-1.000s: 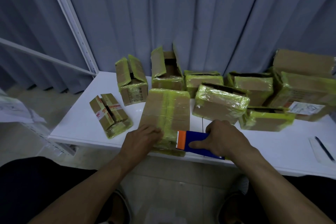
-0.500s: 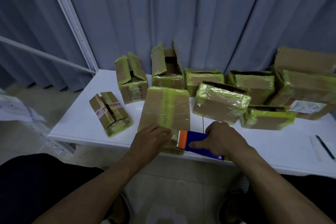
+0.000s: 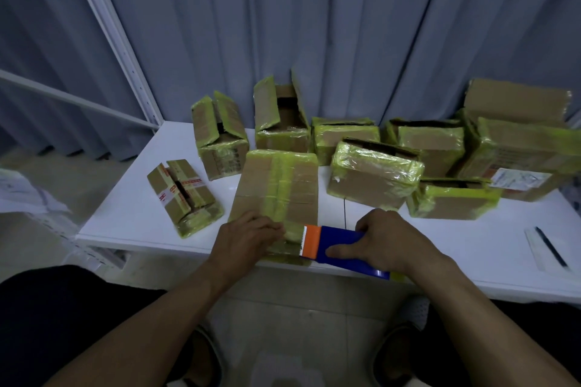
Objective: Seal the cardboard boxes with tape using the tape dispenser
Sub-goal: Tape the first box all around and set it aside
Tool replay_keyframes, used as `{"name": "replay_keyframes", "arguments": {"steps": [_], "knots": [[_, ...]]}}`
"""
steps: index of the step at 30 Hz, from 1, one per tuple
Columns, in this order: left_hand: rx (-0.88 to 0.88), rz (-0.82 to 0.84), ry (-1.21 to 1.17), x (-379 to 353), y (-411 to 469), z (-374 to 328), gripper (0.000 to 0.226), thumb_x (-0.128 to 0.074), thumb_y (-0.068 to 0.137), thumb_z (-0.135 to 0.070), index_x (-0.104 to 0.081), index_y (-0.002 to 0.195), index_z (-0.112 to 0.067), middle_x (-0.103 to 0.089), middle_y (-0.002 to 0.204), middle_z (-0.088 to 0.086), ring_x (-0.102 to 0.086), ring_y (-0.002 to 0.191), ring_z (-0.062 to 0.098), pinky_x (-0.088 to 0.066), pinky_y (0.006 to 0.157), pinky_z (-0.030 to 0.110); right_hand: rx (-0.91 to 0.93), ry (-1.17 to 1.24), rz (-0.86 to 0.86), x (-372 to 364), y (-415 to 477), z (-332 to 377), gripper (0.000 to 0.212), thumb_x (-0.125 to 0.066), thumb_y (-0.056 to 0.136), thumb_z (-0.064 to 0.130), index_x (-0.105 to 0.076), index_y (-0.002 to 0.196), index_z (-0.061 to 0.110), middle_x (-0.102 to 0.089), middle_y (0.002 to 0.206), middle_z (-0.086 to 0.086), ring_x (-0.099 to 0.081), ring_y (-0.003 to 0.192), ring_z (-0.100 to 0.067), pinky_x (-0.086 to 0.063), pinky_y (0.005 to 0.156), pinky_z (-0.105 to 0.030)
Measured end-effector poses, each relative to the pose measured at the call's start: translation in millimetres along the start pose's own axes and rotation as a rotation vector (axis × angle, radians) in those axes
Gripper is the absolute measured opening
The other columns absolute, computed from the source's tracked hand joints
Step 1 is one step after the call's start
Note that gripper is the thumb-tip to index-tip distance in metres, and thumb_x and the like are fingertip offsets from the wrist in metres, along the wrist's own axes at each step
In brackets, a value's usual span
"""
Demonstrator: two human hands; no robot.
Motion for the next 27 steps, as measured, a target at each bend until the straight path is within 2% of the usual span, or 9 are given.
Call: {"name": "replay_keyframes", "arguments": {"steps": [3, 6, 8, 11, 13, 15, 17, 22, 27], "knots": [[-0.016, -0.008, -0.011, 2, 0, 3, 0.021, -0.079, 0.082, -0.023, -0.078, 0.1, -0.033, -0.071, 0.105, -0.019, -0.06, 0.092, 0.009, -0.034, 0.058, 0.018, -0.026, -0.005, -0.004, 6, 3, -9, 0.07, -0.077, 0.054, 0.084, -0.071, 0.08, 0.02, -0.071, 0.076, 0.004, -0.068, 0.07, -0.01, -0.062, 0.073, -0.035], [-0.047, -0.03, 0.06, 1, 3, -2, 0.026, -0.08, 0.081, -0.016, -0.072, 0.102, -0.028, -0.067, 0.093, -0.012, -0.057, 0.086, 0.014, -0.042, 0.051, 0.026, -0.028, -0.028, -0.027, -2, 7, -9, 0.067, -0.078, 0.058, 0.081, -0.069, 0.08, 0.019, -0.068, 0.077, 0.004, -0.067, 0.072, -0.012, -0.06, 0.069, -0.032], [-0.066, 0.005, 0.096, -4, 5, -5, 0.045, -0.079, 0.074, -0.007, -0.068, 0.112, -0.029, -0.063, 0.092, -0.008, -0.056, 0.086, 0.017, -0.044, 0.054, 0.028, -0.037, -0.044, -0.04, -5, 11, -7, 0.066, -0.079, 0.06, 0.079, -0.068, 0.077, 0.016, -0.066, 0.074, 0.003, -0.066, 0.071, -0.013, -0.055, 0.064, -0.031], [-0.114, 0.114, 0.153, -11, 7, -9, 0.077, -0.079, 0.066, -0.002, -0.06, 0.132, -0.036, -0.061, 0.1, 0.0, -0.058, 0.092, 0.02, -0.048, 0.07, 0.031, -0.046, -0.048, -0.038, -6, 15, -8, 0.068, -0.079, 0.059, 0.08, -0.069, 0.073, 0.014, -0.066, 0.071, 0.001, -0.065, 0.069, -0.014, -0.053, 0.062, -0.032], [-0.096, 0.147, 0.158, -11, 10, -13, 0.065, -0.08, 0.07, -0.012, -0.063, 0.128, -0.037, -0.06, 0.102, 0.001, -0.059, 0.095, 0.021, -0.049, 0.077, 0.033, -0.052, -0.058, -0.038, -7, 15, -9, 0.068, -0.079, 0.059, 0.08, -0.068, 0.073, 0.014, -0.064, 0.07, 0.001, -0.064, 0.068, -0.014, -0.049, 0.059, -0.031], [-0.055, 0.113, 0.089, -9, 12, -18, 0.035, -0.067, 0.083, -0.033, -0.069, 0.118, -0.035, -0.061, 0.104, -0.001, -0.059, 0.096, 0.019, -0.049, 0.081, 0.033, -0.052, -0.063, -0.042, -8, 15, -9, 0.067, -0.079, 0.059, 0.08, -0.066, 0.073, 0.016, -0.063, 0.071, 0.002, -0.063, 0.068, -0.014, -0.046, 0.055, -0.028], [-0.016, 0.084, 0.002, -9, 14, -21, 0.031, -0.058, 0.089, -0.048, -0.074, 0.109, -0.031, -0.066, 0.109, -0.002, -0.062, 0.099, 0.018, -0.051, 0.086, 0.035, -0.055, -0.062, -0.036, -11, 15, -10, 0.067, -0.078, 0.06, 0.08, -0.066, 0.077, 0.017, -0.064, 0.074, 0.003, -0.064, 0.07, -0.014, -0.045, 0.055, -0.026], [-0.108, 0.102, 0.085, -19, 19, -27, 0.034, -0.088, 0.071, -0.029, -0.077, 0.103, -0.027, -0.071, 0.097, -0.004, -0.064, 0.089, 0.018, -0.053, 0.074, 0.032, -0.045, -0.074, -0.047, -13, 11, -9, 0.065, -0.075, 0.063, 0.083, -0.063, 0.079, 0.02, -0.063, 0.075, 0.006, -0.063, 0.071, -0.011, -0.044, 0.054, -0.024], [-0.073, 0.031, 0.1, -7, 17, -21, 0.024, -0.085, 0.075, -0.029, -0.078, 0.098, -0.03, -0.067, 0.089, -0.009, -0.058, 0.083, 0.014, -0.047, 0.067, 0.028, 0.01, -0.047, -0.044, -20, 6, -1, 0.065, -0.072, 0.067, 0.083, -0.067, 0.081, 0.02, -0.065, 0.075, 0.005, -0.064, 0.07, -0.01, -0.053, 0.061, -0.028]]}}
Point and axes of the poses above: each hand's wrist, its own y-axis towards the middle knuckle, its own x-axis out of the back of the hand, z = x × y, the point moved 4 cm from there along y, towards the middle knuckle
